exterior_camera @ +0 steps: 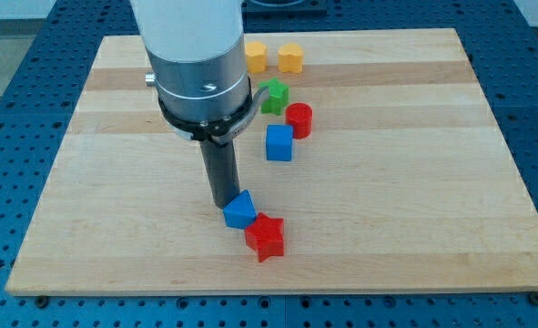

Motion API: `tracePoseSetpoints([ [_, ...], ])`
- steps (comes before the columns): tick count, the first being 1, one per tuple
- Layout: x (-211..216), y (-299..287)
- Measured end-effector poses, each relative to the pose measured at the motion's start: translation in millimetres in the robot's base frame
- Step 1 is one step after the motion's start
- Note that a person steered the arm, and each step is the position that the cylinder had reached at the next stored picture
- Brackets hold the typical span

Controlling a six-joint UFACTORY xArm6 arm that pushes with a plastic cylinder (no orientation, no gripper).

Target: Form a triangle with green star red circle and blue cube

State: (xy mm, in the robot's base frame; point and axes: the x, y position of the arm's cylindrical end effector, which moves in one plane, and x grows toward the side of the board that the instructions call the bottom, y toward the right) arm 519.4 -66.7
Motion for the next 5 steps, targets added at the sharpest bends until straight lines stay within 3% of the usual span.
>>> tracePoseSetpoints([
  [1,-2,0],
  [2,-37,11],
  [5,-45,58],
])
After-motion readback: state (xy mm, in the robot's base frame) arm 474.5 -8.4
